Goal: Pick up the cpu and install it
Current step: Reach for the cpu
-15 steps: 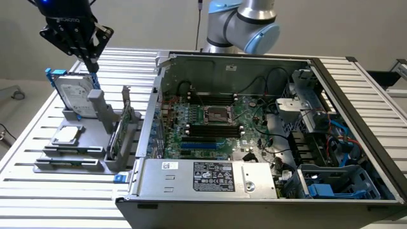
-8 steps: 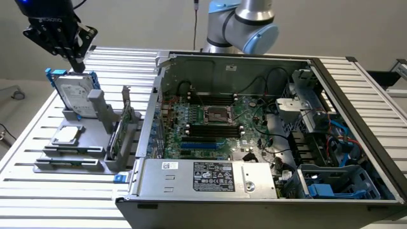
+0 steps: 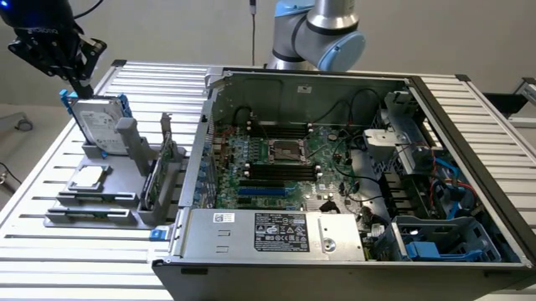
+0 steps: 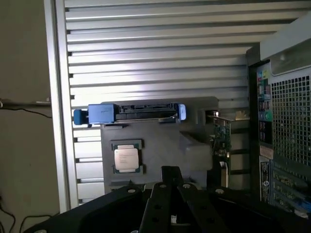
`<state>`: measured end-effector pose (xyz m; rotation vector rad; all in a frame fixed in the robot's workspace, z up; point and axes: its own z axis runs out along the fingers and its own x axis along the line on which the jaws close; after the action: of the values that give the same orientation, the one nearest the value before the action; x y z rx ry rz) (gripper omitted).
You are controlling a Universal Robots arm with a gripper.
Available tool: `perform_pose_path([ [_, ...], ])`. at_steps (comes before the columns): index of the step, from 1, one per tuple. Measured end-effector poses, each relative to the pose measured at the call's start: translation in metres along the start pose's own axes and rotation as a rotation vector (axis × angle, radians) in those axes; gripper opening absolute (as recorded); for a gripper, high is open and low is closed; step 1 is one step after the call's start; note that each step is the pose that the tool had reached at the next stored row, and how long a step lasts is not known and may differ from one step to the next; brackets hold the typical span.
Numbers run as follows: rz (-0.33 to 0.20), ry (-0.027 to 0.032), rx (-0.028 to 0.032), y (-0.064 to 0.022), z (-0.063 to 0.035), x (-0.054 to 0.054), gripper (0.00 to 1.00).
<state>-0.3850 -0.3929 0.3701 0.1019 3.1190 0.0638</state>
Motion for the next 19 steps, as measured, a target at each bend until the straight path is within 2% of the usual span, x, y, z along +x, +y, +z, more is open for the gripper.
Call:
perform_pose_path([
  [4,-0.005,0.0006,0.0083,-0.0009,0.0020,0.013,0.11],
  [10,-0.042,0.0018,0.0200,-0.0015,0.0054,0.020,0.11],
  [14,-0.067,0.0027,0.0224,-0.0015,0.0072,0.025,0.11],
  [19,-0.076,0.0031,0.0243,-0.0004,0.0091,0.037,0.11],
])
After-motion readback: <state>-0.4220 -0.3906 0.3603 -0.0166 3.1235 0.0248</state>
